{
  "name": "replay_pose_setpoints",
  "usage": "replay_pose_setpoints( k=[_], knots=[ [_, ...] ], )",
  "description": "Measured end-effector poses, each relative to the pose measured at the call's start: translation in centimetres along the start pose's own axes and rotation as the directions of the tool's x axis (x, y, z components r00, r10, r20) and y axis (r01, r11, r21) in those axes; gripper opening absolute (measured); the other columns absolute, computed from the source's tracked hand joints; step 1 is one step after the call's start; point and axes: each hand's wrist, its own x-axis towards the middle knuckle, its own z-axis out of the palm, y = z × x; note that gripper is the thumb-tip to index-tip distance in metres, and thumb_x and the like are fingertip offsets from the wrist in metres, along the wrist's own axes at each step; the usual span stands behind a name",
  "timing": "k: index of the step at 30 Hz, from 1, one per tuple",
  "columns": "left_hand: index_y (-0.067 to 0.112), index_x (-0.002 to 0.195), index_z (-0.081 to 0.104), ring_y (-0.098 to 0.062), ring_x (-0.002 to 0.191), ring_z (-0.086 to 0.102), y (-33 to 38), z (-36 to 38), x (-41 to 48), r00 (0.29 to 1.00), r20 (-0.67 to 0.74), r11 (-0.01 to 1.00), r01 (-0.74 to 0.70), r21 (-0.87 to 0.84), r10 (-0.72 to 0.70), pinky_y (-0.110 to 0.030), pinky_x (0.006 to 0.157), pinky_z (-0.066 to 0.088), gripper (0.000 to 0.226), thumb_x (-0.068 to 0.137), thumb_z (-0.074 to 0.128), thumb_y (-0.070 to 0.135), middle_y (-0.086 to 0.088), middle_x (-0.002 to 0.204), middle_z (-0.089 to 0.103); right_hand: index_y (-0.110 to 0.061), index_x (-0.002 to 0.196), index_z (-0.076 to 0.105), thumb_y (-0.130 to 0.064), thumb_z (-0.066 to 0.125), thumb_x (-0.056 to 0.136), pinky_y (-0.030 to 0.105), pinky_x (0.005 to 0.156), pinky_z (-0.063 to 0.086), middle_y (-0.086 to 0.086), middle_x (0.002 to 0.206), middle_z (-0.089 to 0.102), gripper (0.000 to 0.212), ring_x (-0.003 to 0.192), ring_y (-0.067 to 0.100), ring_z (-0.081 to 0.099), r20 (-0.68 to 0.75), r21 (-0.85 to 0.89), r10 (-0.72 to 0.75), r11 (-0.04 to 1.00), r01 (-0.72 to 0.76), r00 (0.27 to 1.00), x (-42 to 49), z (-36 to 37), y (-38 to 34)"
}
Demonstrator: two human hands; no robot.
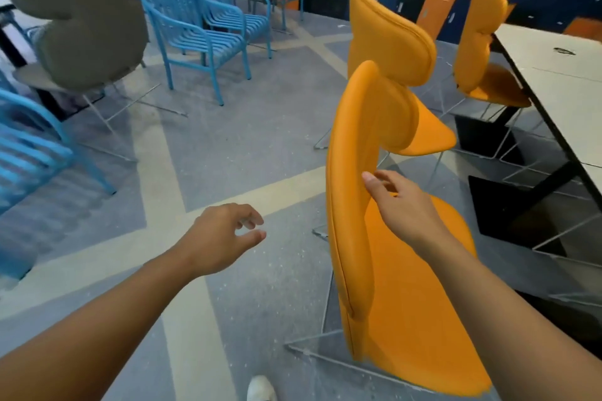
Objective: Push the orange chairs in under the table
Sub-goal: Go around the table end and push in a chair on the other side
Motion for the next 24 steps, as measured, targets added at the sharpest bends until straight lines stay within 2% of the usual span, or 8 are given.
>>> replay_pose_setpoints(
  k=[3,5,11,15,18,21,24],
  knots=[
    [0.031,0.108,0.065,-0.004,0.093,0.058,0.4,-1.1,3.8,0.999,0.025,0.999,-0.045,-0.002,0.045,-0.010,0.070,0.038,0.024,0.088,0.062,0.044,0.016,0.103,0.062,-0.027,0.157,0.031,-0.079,0.042,0.087,0.040,0.108,0.039,-0.003,0.157,0.040,0.087,0.140,0.021,0.042,0.027,0.018,0.022,1.000,-0.023,0.999,1.9,0.5,-2.5],
    [0.030,0.107,0.066,-0.005,0.094,0.059,0.4,-1.7,6.2,0.996,0.041,0.997,-0.083,-0.001,0.083,-0.016,0.073,0.040,0.024,0.088,0.061,0.044,0.016,0.102,0.064,-0.027,0.159,0.021,-0.081,0.042,0.085,0.046,0.116,0.034,-0.002,0.162,0.033,0.093,0.145,0.024,0.036,0.042,-0.017,0.043,0.999,-0.042,0.998,3.0,1.0,-3.9],
    [0.029,0.104,0.068,-0.006,0.092,0.060,-0.6,-2.8,12.5,0.971,0.116,0.977,-0.212,0.001,0.211,-0.022,0.077,0.042,0.023,0.087,0.063,0.044,0.014,0.101,0.066,-0.023,0.161,0.008,-0.077,0.049,0.086,0.045,0.116,0.034,-0.003,0.165,0.025,0.101,0.148,0.024,0.031,0.062,-0.140,0.096,0.986,-0.086,0.993,4.9,2.8,-6.2],
    [0.029,0.106,0.068,-0.006,0.093,0.059,-1.7,-4.2,16.6,0.930,0.191,0.948,-0.317,-0.011,0.314,-0.023,0.080,0.044,0.023,0.088,0.063,0.043,0.014,0.100,0.066,-0.020,0.161,-0.001,-0.062,0.046,0.097,0.034,0.103,0.039,0.000,0.165,0.024,0.090,0.145,0.024,0.034,0.081,-0.229,0.195,0.958,-0.172,0.977,5.2,3.1,-7.5],
    [0.029,0.101,0.068,-0.006,0.092,0.060,-2.5,-5.6,19.2,0.893,0.202,0.914,-0.405,-0.029,0.403,-0.027,0.079,0.045,0.020,0.087,0.064,0.043,0.013,0.098,0.068,-0.017,0.160,-0.006,-0.051,0.039,0.104,0.035,0.099,0.040,0.006,0.164,0.024,0.080,0.142,0.028,0.038,0.050,-0.309,0.264,0.921,-0.236,0.963,4.9,3.8,-8.7],
    [0.031,0.097,0.068,-0.006,0.094,0.061,-3.7,-6.9,21.2,0.843,0.217,0.869,-0.492,-0.057,0.492,-0.026,0.077,0.042,0.016,0.088,0.063,0.043,0.014,0.099,0.068,-0.015,0.160,-0.006,-0.044,0.036,0.107,0.035,0.089,0.037,0.012,0.158,0.033,0.074,0.136,0.033,0.043,-0.036,-0.344,0.344,0.877,-0.335,0.938,4.8,5.2,-10.0],
    [0.031,0.102,0.067,-0.007,0.098,0.060,-3.8,-7.8,22.5,0.798,0.227,0.827,-0.555,-0.087,0.559,-0.025,0.080,0.040,0.018,0.088,0.064,0.042,0.013,0.103,0.067,-0.019,0.161,-0.004,-0.045,0.035,0.107,0.042,0.098,0.040,0.010,0.159,0.032,0.071,0.138,0.033,0.039,-0.139,-0.392,0.361,0.835,-0.386,0.922,4.1,6.3,-10.9]
  ],
)
